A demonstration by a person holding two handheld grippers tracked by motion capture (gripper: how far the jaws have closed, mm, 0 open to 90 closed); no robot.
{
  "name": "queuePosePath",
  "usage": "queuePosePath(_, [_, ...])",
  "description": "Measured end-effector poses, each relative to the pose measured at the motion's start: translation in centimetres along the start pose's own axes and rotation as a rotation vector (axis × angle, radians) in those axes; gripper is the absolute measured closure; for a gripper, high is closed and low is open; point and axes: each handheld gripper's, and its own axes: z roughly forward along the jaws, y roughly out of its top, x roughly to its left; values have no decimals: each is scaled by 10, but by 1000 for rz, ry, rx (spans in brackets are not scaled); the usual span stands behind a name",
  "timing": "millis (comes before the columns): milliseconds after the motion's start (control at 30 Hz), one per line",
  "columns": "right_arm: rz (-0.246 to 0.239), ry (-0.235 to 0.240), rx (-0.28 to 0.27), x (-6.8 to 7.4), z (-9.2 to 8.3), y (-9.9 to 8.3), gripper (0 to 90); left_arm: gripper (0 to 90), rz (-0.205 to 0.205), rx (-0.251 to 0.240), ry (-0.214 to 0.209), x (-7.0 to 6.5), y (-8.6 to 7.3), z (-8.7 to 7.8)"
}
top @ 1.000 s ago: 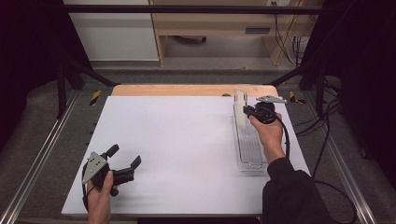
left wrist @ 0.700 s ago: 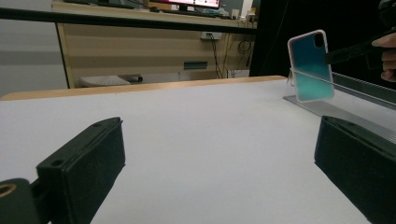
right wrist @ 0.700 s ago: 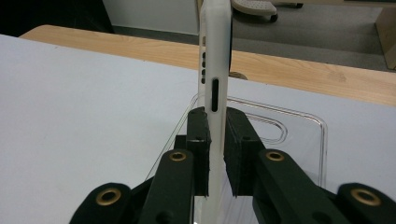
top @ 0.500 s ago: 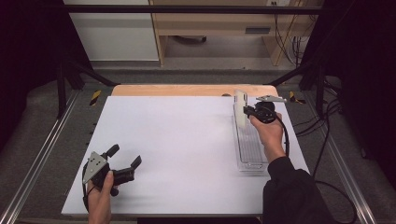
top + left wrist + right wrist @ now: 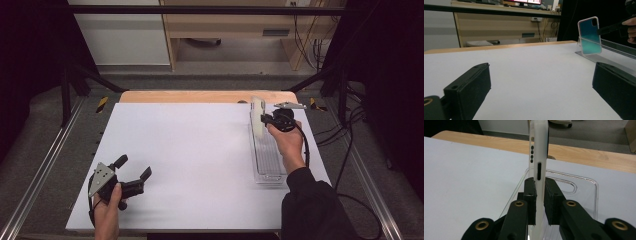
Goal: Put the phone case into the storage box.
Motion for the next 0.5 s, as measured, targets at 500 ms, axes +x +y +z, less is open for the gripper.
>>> queuePosePath(500, [-1,-38,20,-1,2,3,808,14,2,0,0,0,0,0])
